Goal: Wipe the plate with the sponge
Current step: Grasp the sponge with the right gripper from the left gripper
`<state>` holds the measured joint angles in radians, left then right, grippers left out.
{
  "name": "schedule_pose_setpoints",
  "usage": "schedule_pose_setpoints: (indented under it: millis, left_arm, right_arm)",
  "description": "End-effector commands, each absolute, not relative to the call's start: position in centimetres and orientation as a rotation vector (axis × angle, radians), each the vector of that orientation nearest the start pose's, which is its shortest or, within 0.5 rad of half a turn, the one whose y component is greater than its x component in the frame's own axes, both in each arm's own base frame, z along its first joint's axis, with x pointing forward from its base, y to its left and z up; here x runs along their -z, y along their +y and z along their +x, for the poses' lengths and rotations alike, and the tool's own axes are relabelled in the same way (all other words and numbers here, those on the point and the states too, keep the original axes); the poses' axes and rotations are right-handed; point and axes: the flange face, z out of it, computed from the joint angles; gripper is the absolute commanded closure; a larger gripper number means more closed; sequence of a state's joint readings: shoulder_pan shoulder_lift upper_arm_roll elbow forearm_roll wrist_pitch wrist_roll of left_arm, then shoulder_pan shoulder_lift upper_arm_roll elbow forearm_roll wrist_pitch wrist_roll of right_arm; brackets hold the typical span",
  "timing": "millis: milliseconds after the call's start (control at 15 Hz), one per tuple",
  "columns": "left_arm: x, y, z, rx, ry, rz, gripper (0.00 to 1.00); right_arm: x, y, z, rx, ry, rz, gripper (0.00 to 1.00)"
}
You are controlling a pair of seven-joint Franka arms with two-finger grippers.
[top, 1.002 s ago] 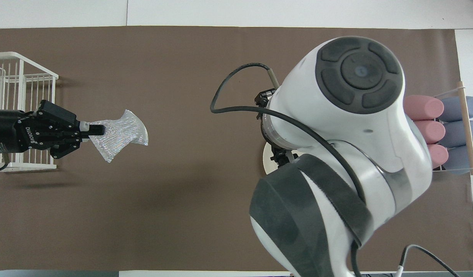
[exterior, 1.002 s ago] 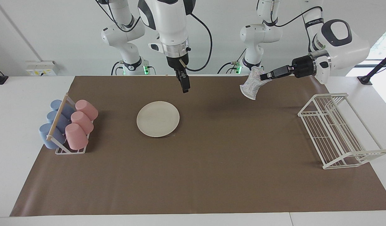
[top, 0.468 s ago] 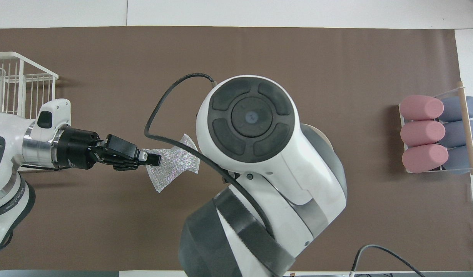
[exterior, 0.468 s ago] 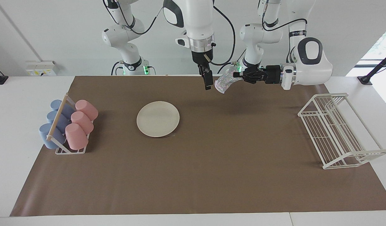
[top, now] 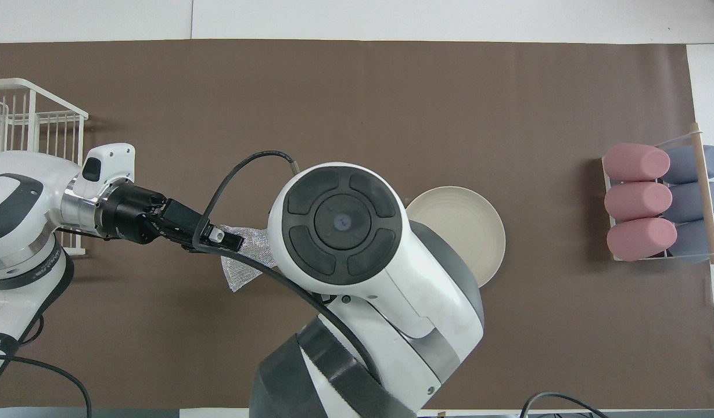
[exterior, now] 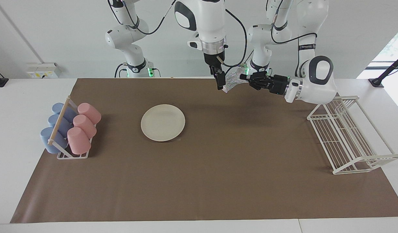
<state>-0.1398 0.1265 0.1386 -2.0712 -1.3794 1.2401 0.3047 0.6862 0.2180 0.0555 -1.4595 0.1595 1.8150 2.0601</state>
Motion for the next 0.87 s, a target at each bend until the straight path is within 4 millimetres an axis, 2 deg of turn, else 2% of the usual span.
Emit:
schedule_pose_setpoints:
  millis: [0, 134, 334, 601, 802]
  left_arm:
    - [-42.7, -12.5, 51.0, 0.573, -0.012, 1.535, 1.0]
    - [-42.8, -11.7, 51.2, 0.569, 0.009, 1.53, 1.0]
    - [-42.9, -11.9, 51.2, 0.604, 0.037, 1.532, 1.0]
    - [-43.0, -12.4, 51.2, 0.649, 0.087, 1.52, 1.0]
    - [-42.9, -12.4, 51.1, 0.654, 0.09, 1.518, 1.0]
  right_arm:
    - [-57.3, 43.6, 45.6, -0.291, 1.829, -2.264, 0.0]
    - [-57.1, 43.5, 45.5, -0.292, 1.83, -2.27, 0.0]
    - [-55.9, 43.9, 44.9, -0.269, 1.775, -2.267, 0.0]
    - [-55.4, 44.4, 45.0, -0.234, 1.734, -2.184, 0.0]
    - [-55.1, 44.6, 44.2, -0.272, 1.744, -2.173, 0.0]
